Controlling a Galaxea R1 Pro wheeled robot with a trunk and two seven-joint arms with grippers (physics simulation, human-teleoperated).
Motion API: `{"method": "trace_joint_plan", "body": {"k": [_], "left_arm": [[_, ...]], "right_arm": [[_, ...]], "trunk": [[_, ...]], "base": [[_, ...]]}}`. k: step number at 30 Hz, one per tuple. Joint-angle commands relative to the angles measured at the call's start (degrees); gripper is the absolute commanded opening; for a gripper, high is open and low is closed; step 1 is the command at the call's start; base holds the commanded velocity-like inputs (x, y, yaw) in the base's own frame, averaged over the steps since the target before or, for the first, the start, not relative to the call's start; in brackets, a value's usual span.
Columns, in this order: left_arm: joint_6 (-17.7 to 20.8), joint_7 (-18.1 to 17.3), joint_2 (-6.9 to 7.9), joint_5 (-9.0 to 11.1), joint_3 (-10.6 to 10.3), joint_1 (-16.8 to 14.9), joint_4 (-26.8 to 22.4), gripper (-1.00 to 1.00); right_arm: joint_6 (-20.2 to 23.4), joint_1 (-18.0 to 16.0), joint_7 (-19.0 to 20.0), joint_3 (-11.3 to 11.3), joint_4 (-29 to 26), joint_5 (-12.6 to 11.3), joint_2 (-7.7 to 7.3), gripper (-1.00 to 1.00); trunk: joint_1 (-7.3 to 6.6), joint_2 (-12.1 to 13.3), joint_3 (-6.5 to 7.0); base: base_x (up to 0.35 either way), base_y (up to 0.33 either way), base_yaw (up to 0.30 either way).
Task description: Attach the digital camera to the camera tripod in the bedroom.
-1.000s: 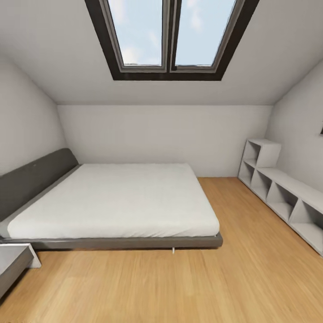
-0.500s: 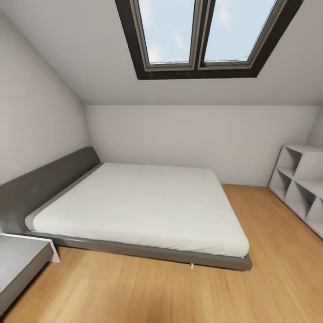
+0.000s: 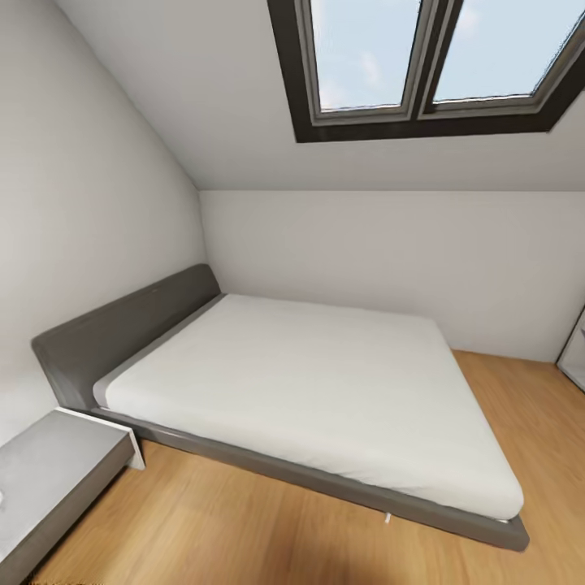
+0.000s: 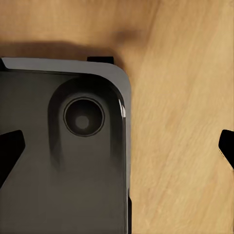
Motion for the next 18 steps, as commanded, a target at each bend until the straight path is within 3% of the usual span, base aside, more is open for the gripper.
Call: {"method": "trace_joint_plan", "body": {"k": [1, 18], "left_arm": [[0.06, 0.0, 0.0, 0.02, 0.0, 0.04, -0.13, 1.0], [0.03, 0.01, -0.02, 0.02, 0.01, 0.04, -0.14, 1.0]], "right_arm": [[-0.2, -0.03, -0.02, -0.04, 0.05, -0.01, -0.02, 1.0], [-0.2, -0.03, -0.02, -0.05, 0.05, -0.01, -0.01, 1.0]], "trunk": [[0.03, -0.02, -0.05], [0.03, -0.02, -0.05]], "base": [[0.244, 0.119, 0.294], [0.24, 0.157, 0.294]]}}
